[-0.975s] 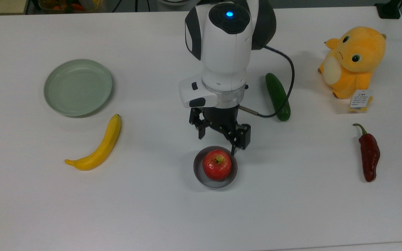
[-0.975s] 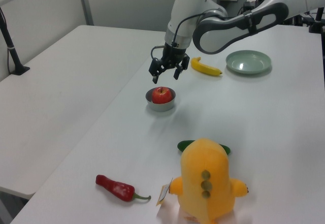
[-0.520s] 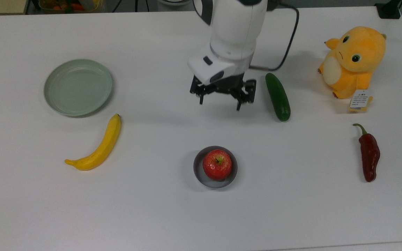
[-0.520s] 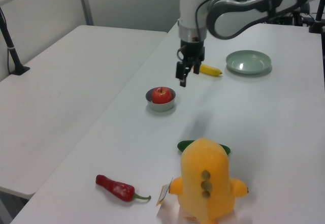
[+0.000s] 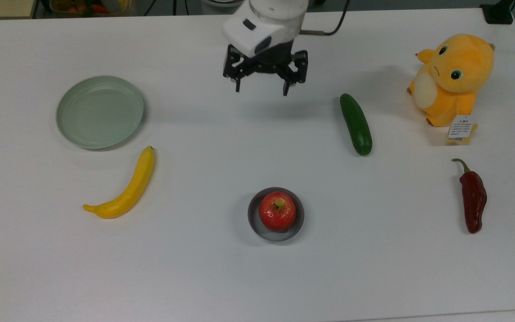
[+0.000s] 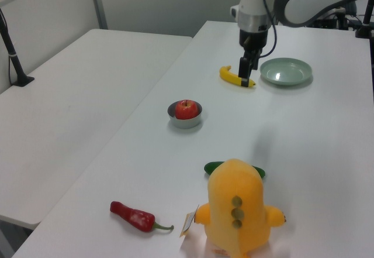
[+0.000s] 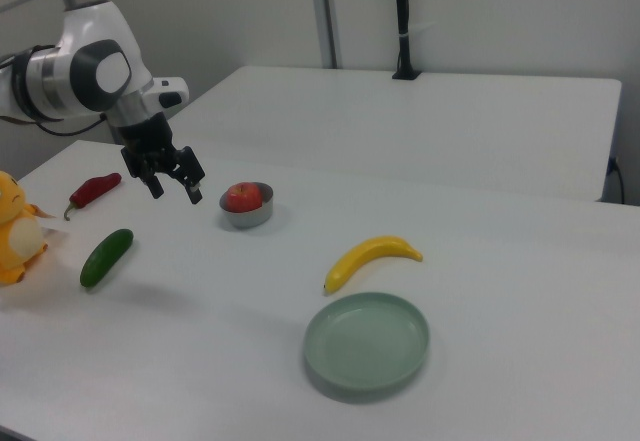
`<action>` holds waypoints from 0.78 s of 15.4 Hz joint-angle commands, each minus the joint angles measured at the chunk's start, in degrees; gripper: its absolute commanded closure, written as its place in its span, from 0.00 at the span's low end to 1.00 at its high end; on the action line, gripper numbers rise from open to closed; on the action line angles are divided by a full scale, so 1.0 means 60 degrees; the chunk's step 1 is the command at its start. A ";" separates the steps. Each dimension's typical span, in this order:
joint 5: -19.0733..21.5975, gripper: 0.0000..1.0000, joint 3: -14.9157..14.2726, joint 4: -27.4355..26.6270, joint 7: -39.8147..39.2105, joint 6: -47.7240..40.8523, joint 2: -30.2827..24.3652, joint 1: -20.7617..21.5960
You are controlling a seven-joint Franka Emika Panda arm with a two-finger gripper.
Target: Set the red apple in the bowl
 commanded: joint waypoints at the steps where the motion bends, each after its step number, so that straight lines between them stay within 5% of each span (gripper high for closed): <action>1: 0.0406 0.00 -0.0577 -0.1244 -0.0096 0.0035 -0.1405 0.0431; 5: 0.1578 0.00 -0.0986 -0.1349 -0.0095 0.0035 -0.1773 0.0255; 12: 0.1712 0.00 -0.0943 -0.1436 -0.0242 0.0050 -0.1861 -0.0184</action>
